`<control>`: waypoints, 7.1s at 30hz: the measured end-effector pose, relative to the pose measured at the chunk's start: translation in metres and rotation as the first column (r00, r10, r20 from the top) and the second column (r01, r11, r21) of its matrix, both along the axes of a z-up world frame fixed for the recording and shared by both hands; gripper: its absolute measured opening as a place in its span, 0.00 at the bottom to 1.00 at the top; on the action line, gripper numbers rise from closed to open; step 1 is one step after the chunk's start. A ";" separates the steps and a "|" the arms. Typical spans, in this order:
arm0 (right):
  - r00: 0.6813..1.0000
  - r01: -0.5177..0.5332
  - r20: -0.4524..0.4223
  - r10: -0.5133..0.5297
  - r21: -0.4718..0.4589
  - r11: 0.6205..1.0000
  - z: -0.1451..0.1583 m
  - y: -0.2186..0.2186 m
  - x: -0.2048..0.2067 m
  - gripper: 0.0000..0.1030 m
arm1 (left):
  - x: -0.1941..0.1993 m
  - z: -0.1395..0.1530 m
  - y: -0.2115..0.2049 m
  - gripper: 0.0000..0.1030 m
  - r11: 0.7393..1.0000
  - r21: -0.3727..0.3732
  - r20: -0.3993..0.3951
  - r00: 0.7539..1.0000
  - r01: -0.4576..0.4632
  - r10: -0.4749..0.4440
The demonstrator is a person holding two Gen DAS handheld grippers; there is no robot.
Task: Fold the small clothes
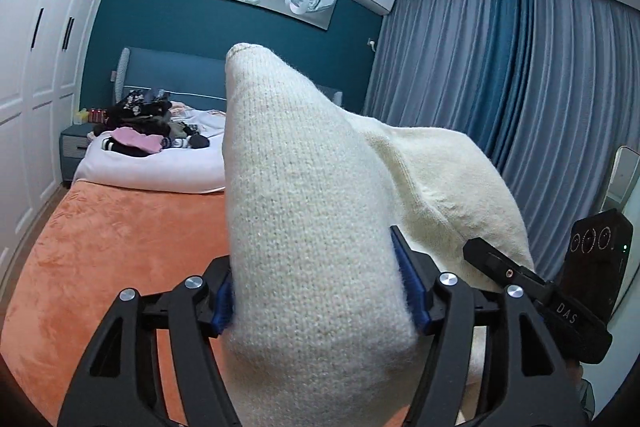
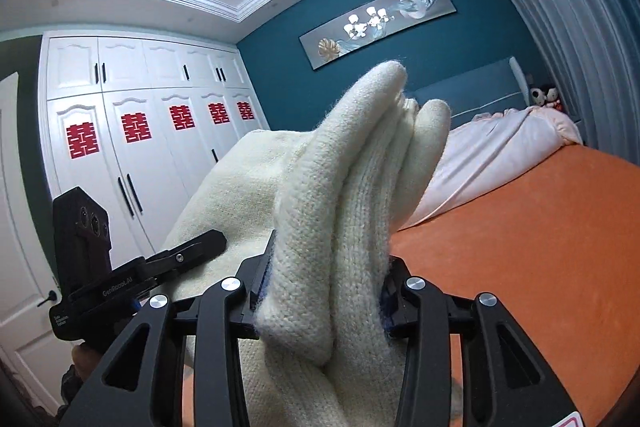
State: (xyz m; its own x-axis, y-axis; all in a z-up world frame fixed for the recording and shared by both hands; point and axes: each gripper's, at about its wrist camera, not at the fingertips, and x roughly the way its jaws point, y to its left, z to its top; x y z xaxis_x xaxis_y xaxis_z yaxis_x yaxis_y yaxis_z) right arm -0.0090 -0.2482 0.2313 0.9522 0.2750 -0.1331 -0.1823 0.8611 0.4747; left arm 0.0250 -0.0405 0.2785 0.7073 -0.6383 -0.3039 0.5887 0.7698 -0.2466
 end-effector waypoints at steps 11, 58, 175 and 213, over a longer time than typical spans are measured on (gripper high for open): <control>0.770 0.082 -0.638 0.012 0.117 0.990 -0.290 0.028 0.075 0.49 | 0.087 -0.253 0.096 0.66 0.961 0.162 -0.481 0.832 -0.225 0.276; 0.726 -0.157 -0.685 0.055 -0.088 0.984 -0.291 0.027 0.187 0.14 | 0.126 -0.345 0.065 0.69 0.921 0.367 -0.528 0.787 -0.127 0.319; 0.711 0.063 -0.620 -0.332 -0.413 0.908 -0.324 0.083 -0.053 0.77 | -0.044 -0.369 0.034 0.90 0.762 0.555 -0.262 0.800 -0.332 0.540; 0.716 0.030 -0.628 -0.305 -0.409 0.912 -0.327 0.091 -0.050 0.77 | -0.051 -0.370 0.019 0.90 0.757 0.573 -0.249 0.813 -0.316 0.527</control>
